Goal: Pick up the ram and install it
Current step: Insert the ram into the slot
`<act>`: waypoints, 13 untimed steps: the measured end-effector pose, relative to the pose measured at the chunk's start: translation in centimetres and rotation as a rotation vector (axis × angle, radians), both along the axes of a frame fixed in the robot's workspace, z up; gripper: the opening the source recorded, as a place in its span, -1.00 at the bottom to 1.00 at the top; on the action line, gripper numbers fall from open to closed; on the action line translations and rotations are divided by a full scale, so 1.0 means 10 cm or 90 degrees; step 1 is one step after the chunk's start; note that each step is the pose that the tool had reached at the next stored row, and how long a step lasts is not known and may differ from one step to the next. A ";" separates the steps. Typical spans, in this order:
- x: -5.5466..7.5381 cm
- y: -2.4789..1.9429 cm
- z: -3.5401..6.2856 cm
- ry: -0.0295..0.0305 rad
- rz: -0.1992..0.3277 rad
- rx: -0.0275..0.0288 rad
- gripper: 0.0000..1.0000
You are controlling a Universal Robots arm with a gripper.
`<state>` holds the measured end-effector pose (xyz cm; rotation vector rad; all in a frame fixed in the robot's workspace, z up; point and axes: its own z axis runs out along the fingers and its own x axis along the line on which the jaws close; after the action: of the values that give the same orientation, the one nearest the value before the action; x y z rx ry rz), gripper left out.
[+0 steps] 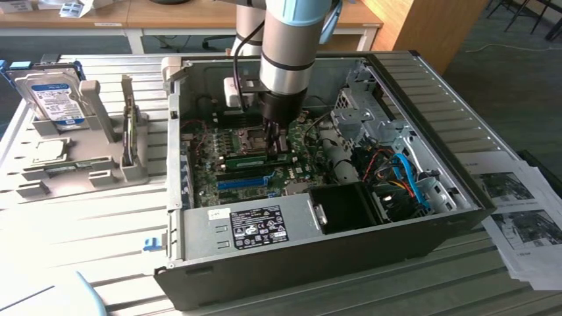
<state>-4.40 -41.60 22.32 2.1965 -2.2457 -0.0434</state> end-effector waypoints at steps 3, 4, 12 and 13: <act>0.00 0.000 0.013 0.0000 0.000 0.0000 -0.64; 0.00 0.000 0.020 0.0000 0.000 0.0000 -0.64; 0.00 0.000 0.079 0.0000 0.000 0.0000 -0.64; 0.00 0.000 0.087 0.0000 0.000 0.0000 -0.64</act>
<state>-4.41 -41.60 23.19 2.1964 -2.2457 -0.0434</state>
